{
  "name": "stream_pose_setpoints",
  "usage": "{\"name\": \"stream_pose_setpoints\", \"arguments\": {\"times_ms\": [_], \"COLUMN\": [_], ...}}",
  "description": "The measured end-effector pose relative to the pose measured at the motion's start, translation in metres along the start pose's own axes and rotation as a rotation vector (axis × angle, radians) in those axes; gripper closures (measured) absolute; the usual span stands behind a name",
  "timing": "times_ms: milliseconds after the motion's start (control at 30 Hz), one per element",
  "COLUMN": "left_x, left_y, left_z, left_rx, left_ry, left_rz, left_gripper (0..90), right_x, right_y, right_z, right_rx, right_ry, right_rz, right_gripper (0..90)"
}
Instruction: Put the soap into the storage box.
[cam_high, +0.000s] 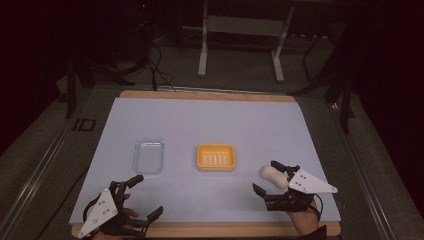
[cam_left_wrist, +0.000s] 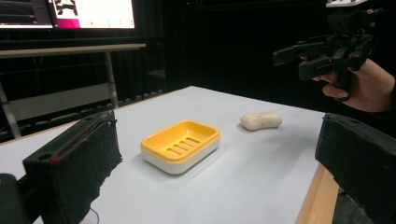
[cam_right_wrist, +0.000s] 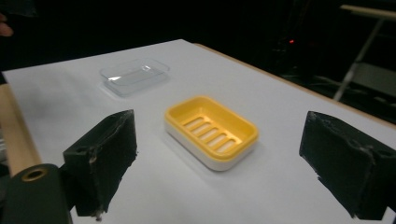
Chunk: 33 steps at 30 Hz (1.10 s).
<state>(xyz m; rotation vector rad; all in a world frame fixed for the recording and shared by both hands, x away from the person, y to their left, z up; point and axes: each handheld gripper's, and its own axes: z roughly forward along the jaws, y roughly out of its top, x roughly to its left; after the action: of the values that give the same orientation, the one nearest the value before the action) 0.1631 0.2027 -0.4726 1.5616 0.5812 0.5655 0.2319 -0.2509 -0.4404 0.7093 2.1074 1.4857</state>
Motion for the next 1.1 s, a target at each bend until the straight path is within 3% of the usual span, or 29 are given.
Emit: {"name": "stream_pose_setpoints", "arguments": {"times_ms": [100, 333, 400, 567, 633, 667, 833, 900, 933, 1000, 1100], "left_x": [0.0, -0.001, -0.002, -0.002, -0.003, -0.004, -0.005, -0.005, -0.005, -0.005, -0.005], "left_y": [0.0, -0.001, -0.001, -0.001, -0.001, -0.002, -0.002, -0.002, -0.002, -0.002, -0.002], "left_z": [0.002, 0.003, 0.003, 0.002, 0.002, 0.002, 0.002, 0.003, 0.003, 0.003, 0.004], "left_rx": [0.009, 0.031, 0.033, 0.036, 0.038, 0.041, 0.045, 0.049, 0.049, 0.05, 0.058], "left_ry": [0.001, -0.004, -0.007, -0.01, -0.013, -0.015, -0.021, -0.022, -0.022, -0.023, -0.026], "left_rz": [0.001, 0.02, 0.025, 0.027, 0.027, 0.032, 0.032, 0.033, 0.033, 0.034, 0.038], "left_gripper": [0.1, 0.1, 0.1, 0.1, 0.1, 0.1, 0.1, 0.1, 0.1, 0.1, 0.1], "right_x": [0.001, 0.002, 0.002, 0.001, 0.0, 0.001, -0.002, -0.004, -0.004, -0.004, -0.006], "right_y": [-0.002, 0.001, 0.004, 0.009, 0.01, 0.009, 0.011, 0.013, 0.013, 0.014, 0.014], "right_z": [0.005, 0.007, 0.008, 0.011, 0.014, 0.018, 0.023, 0.026, 0.026, 0.03, 0.032], "right_rx": [0.035, 0.04, 0.05, 0.09, 0.143, 0.21, 0.261, 0.343, 0.343, 0.41, 0.443], "right_ry": [0.003, 0.032, 0.084, 0.114, 0.144, 0.161, 0.192, 0.221, 0.221, 0.223, 0.244], "right_rz": [-0.019, -0.017, -0.023, -0.072, -0.111, -0.139, -0.087, -0.075, -0.075, -0.095, -0.091], "right_gripper": [12.9, 15.4, 15.7, 16.5, 13.5, 13.6, 13.3, 12.9, 12.9, 12.9, 13.3]}}
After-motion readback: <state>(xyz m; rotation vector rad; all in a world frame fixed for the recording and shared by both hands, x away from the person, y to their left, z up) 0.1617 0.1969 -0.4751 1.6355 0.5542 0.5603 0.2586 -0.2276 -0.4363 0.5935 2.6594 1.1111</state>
